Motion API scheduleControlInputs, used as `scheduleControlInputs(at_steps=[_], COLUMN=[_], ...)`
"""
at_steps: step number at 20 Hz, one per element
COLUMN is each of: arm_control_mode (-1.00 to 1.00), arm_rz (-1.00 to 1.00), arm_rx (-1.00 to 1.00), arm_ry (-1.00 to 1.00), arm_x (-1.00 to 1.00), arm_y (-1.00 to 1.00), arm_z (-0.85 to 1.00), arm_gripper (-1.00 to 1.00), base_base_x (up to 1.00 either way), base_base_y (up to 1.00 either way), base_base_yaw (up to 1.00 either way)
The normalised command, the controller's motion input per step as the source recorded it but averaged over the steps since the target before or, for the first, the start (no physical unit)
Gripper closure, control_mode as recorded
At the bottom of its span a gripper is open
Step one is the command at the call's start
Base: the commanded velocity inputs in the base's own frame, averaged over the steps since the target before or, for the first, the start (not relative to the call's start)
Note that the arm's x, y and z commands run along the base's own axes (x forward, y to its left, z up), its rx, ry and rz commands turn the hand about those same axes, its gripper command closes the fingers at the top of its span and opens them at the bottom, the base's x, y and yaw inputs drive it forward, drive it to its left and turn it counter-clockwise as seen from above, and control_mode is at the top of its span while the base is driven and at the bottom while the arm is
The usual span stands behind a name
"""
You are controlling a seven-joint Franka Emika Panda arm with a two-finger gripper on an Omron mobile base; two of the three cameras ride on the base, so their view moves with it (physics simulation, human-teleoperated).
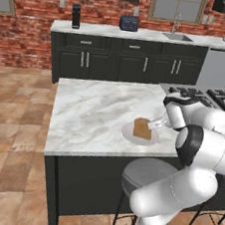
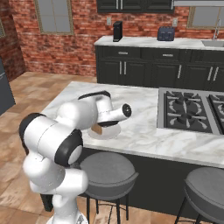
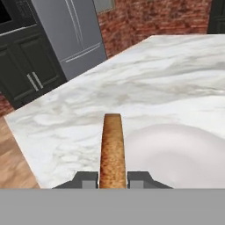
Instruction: Start the toaster. Once the lever pops up, take the bread to the plate on the dining counter.
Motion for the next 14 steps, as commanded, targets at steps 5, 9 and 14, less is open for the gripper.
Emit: scheduleControlInputs(at_steps=[5,9,14], arm_control_mode=[-1.0,-1.0,-1.0], arm_rz=[0.0,0.0,0.0], arm_rx=[0.0,0.0,0.0], arm_ry=[0.0,0.0,0.0], arm_x=[0.01,0.07,0.15], arm_y=[0.0,0.0,0.0], arm_z=[-0.28,-0.23,-0.13], arm_gripper=[1.0,1.0,1.0], base_base_x=[0.0,0.0,0.0], base_base_y=[0.0,0.0,0.0], base_base_yaw=[0.0,0.0,0.0])
